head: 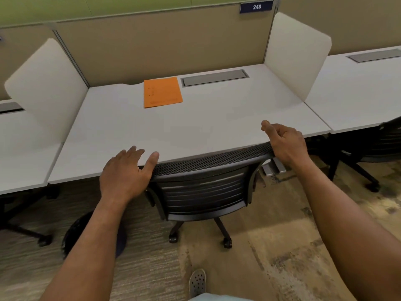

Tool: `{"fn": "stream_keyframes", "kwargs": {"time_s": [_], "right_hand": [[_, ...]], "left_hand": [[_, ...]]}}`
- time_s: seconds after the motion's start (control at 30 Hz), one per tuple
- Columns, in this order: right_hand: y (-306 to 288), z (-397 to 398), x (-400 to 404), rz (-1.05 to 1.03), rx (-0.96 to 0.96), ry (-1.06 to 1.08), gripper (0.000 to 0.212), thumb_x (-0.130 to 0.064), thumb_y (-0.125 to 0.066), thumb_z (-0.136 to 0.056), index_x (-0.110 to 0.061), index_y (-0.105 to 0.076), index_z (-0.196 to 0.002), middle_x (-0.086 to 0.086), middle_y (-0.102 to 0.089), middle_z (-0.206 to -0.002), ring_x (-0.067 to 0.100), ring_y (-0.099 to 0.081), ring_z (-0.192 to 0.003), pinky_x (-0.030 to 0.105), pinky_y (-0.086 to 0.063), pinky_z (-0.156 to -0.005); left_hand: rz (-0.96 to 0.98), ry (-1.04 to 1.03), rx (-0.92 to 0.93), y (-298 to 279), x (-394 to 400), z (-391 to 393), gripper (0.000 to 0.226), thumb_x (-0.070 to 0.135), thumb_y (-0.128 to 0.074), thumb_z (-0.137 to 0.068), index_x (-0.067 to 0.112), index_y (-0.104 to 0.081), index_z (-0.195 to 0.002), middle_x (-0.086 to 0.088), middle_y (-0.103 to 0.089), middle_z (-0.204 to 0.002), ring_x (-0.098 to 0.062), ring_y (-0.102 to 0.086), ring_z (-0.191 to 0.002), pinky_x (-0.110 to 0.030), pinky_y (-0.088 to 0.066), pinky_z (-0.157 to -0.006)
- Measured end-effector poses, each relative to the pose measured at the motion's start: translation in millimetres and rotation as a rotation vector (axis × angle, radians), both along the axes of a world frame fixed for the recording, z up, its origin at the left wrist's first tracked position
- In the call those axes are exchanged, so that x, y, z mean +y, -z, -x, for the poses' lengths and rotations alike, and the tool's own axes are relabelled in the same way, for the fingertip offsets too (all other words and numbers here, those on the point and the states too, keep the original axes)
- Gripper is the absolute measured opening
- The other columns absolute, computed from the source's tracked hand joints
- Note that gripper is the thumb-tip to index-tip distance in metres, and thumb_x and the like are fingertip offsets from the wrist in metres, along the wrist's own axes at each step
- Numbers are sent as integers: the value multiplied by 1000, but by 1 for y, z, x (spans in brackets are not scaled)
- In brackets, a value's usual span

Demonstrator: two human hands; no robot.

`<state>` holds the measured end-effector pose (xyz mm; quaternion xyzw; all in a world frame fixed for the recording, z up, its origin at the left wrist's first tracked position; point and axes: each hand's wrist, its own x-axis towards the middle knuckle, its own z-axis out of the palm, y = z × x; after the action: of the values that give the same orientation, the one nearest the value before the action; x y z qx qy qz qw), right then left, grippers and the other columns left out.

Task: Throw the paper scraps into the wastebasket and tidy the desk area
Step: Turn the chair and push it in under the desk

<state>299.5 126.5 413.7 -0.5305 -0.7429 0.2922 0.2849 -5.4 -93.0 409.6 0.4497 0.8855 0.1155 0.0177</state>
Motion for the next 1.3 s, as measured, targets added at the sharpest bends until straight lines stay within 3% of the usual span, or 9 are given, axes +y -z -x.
{"fn": "stream_keyframes", "kwargs": {"time_s": [0.17, 0.53, 0.93, 1.3], "right_hand": [[1, 26, 31, 20, -26, -8, 69, -71, -34, -91, -19, -65, -125, 4, -64, -128, 24, -53, -121, 38, -38, -100], [-1, 71, 77, 4, -92, -30, 66, -64, -35, -96, -16, -51, -139, 3, -43, -151, 20, -33, -142, 37, -22, -115], [-4, 90, 90, -16, -126, -52, 61, -61, -38, -96, -18, -55, -136, 3, -50, -146, 23, -42, -136, 37, -29, -111], [-10, 88, 87, -62, -325, -82, 69, -67, -28, -94, -18, -56, -134, 7, -57, -138, 28, -51, -126, 41, -38, -104]], "left_hand": [[0, -41, 2, 0, 25, 20, 81, 77, -15, -87, 27, -47, -142, 2, -38, -155, -22, -32, -143, -50, -30, -112], [27, -7, 49, 6, 73, 71, 92, 82, -4, -82, 26, -36, -148, -3, -22, -161, -27, -20, -148, -51, -21, -117], [46, -3, -9, -1, 90, 94, 79, 75, -17, -89, 27, -33, -150, 0, -21, -162, -23, -19, -148, -48, -23, -116], [57, 12, 42, -5, 84, 93, 79, 70, -13, -92, 21, -35, -149, -6, -27, -159, -26, -22, -146, -47, -16, -119]]}}
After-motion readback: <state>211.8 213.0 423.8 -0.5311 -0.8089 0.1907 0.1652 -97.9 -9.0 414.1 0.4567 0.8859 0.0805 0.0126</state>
